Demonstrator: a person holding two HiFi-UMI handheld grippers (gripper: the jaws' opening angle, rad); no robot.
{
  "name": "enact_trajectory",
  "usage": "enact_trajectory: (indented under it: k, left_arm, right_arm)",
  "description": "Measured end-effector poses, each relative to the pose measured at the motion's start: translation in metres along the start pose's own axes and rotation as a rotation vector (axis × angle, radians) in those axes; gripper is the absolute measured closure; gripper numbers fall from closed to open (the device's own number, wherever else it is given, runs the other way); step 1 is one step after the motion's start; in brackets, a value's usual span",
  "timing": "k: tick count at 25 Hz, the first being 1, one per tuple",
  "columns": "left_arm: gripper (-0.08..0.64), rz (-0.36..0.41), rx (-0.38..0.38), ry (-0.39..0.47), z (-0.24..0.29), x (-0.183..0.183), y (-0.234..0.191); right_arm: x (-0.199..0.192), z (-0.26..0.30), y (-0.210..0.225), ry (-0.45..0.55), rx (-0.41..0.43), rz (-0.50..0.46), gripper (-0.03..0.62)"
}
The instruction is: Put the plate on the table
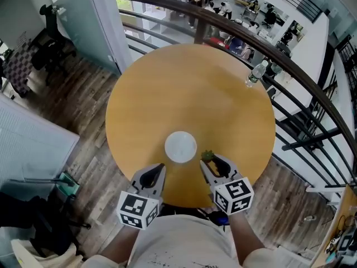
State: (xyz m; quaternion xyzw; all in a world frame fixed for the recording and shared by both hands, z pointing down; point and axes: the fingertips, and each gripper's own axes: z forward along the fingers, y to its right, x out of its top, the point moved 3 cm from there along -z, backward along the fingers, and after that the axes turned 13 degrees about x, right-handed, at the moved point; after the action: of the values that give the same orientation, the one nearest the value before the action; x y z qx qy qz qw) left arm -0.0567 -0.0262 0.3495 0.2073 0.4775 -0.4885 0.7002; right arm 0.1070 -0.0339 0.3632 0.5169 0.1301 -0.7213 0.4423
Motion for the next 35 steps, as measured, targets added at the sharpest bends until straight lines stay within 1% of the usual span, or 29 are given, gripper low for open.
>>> enact_trajectory:
  k: [12,16,20,26,35]
  left_arm:
    - [0.537,-0.02,0.034,-0.024,0.019,-0.009,-0.015]
    - [0.538,-0.005,0.055,-0.03,0.025,-0.013,-0.023]
    - [0.538,-0.013,0.063,-0.04,0.031,-0.017,-0.03]
    - [0.538,-0.021,0.062,-0.059,0.032,-0.025,-0.032]
    - [0.537,-0.025,0.029,-0.098,0.038,-0.044,-0.035]
  right_arm:
    - [-0.01,0.036,0.025,-0.031,0.024,0.023,0.437]
    - [-0.016,0.051,0.03,-0.044,0.033,0.03,0.437]
    - [-0.021,0.061,0.04,-0.057,0.026,0.03,0.437]
    - [-0.031,0.07,0.045,-0.089,0.024,0.034,0.437]
    - [-0.051,0.097,0.044,-0.145,0.031,0.034,0.437]
